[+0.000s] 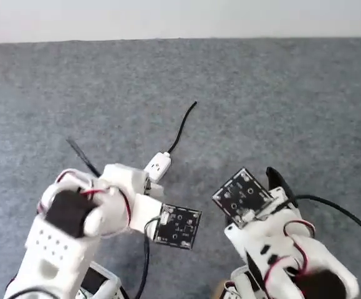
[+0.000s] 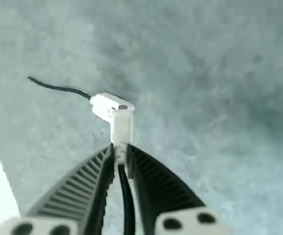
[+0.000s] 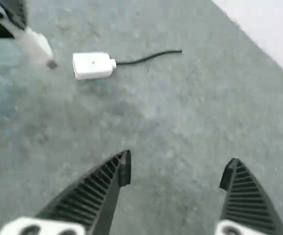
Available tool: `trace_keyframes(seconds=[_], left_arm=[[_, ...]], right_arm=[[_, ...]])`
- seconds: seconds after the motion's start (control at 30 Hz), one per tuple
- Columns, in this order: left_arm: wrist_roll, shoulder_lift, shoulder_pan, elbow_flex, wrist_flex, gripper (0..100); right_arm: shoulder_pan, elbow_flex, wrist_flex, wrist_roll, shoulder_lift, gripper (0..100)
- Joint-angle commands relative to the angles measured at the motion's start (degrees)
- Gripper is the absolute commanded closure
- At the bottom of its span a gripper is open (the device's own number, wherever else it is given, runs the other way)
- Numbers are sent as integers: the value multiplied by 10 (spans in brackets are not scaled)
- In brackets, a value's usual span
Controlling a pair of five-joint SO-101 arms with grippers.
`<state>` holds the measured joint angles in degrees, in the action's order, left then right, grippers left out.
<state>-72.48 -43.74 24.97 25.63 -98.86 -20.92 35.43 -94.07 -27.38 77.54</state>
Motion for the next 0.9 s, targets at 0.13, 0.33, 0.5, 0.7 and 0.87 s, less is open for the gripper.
trace_keyframes(seconds=[0.13, 0.33, 0.5, 0.7, 0.87], left_arm=[[-102, 126, -11, -9, 14, 989], [-190, 185, -21, -10, 55, 989], [-299, 222, -77, -33, 70, 989], [-383, 288, -128, -90, 69, 989], [-433, 338, -137, -129, 71, 989]], right_arm=[[11, 80, 71, -18, -2, 685], [14, 175, 153, -18, -5, 685], [14, 244, 196, -16, -6, 685], [51, 278, 218, -13, 0, 685], [64, 290, 233, 18, -3, 685]])
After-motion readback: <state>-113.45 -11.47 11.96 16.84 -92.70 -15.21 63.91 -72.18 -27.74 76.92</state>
